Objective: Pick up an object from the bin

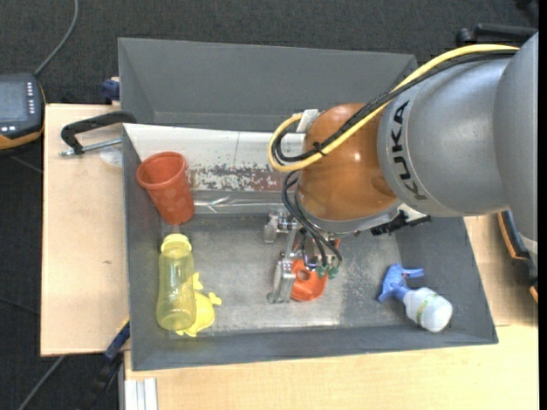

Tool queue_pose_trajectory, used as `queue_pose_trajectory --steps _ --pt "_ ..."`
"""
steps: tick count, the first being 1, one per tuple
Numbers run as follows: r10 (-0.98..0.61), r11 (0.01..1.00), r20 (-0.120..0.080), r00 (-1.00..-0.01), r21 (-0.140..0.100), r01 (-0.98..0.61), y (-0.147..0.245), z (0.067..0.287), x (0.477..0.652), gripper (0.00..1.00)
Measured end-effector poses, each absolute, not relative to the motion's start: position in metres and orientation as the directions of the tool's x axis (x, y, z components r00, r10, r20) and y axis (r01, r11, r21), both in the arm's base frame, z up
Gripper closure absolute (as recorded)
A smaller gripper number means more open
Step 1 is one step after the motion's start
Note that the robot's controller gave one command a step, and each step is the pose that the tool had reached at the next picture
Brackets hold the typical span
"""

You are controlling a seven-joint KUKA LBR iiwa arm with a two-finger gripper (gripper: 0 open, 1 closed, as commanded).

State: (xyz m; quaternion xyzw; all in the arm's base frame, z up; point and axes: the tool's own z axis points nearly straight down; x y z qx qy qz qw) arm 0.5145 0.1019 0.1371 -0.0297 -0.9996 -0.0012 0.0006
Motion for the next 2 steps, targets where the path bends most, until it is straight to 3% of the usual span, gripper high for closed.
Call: queue_pose_trajectory --steps 1,2 --pt "0.273 0.962 0.006 -0.962 0.001 0.274 0.090 0.123 0.519 0.00" --pt "0.027 1.000 0.004 -1.000 0.002 0.027 0.074 0.101 0.518 0.00"
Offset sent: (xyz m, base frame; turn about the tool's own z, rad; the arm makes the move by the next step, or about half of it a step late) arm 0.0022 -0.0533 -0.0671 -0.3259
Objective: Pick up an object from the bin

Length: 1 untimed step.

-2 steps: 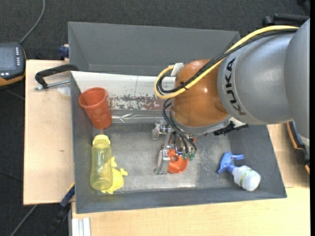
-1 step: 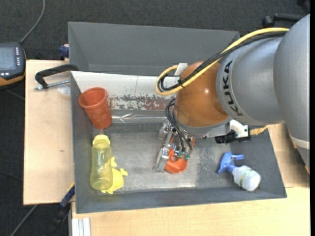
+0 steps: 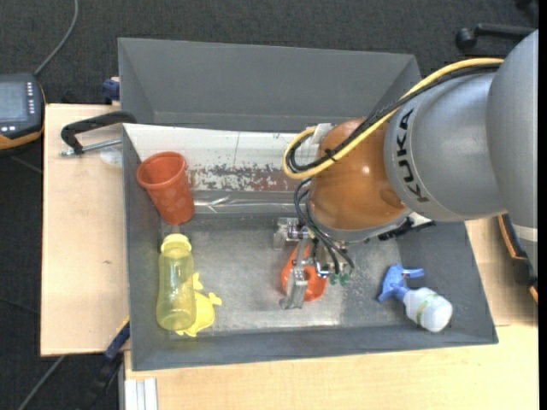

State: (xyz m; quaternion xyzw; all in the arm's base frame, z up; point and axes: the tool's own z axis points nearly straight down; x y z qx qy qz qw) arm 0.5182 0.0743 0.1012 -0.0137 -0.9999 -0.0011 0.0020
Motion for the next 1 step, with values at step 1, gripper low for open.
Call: queue_pose_trajectory --steps 1 --pt "-0.156 0.988 0.004 -0.988 0.005 -0.156 0.0274 0.0966 0.5133 0.00"
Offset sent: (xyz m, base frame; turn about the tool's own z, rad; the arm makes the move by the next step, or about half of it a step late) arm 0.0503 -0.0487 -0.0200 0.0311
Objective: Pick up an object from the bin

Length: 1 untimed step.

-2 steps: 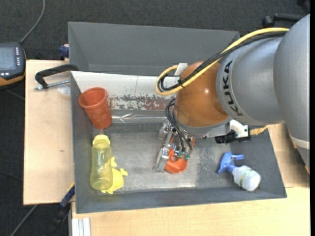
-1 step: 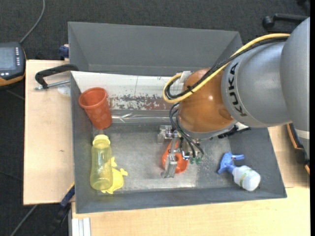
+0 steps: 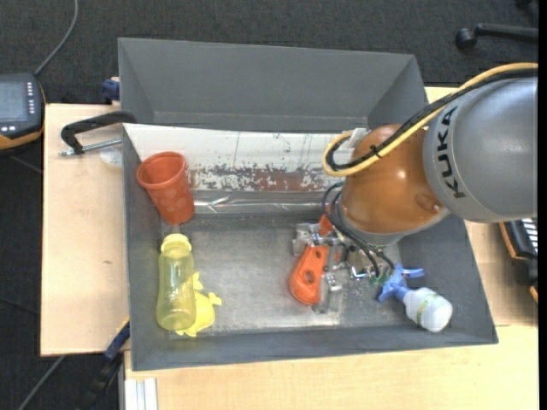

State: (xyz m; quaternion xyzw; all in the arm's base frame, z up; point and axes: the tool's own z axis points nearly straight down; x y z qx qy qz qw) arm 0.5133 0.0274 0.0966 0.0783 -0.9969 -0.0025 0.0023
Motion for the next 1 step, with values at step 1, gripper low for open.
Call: queue_pose_trajectory --steps 1 --pt "0.020 1.000 -0.001 -1.000 -0.001 0.020 0.0079 0.0880 0.5486 0.00"
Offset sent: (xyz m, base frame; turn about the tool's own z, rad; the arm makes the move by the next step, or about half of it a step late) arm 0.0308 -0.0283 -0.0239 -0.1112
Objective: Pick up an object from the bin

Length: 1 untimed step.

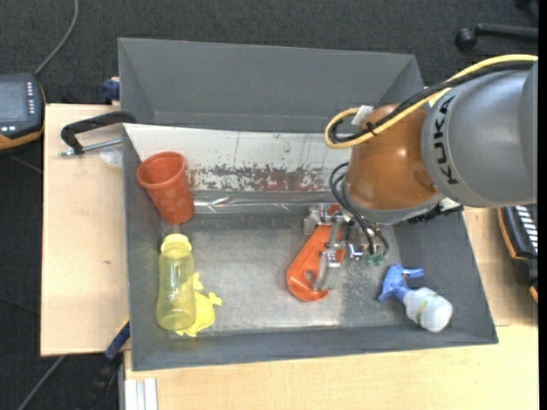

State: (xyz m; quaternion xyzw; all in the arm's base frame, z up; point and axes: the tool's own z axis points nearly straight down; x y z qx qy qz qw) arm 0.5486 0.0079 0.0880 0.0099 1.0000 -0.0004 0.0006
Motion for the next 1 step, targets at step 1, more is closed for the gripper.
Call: queue_pose_trajectory --steps 1 --pt "-0.264 0.964 -0.002 -0.964 0.006 -0.264 0.0005 0.0753 0.5463 1.00"
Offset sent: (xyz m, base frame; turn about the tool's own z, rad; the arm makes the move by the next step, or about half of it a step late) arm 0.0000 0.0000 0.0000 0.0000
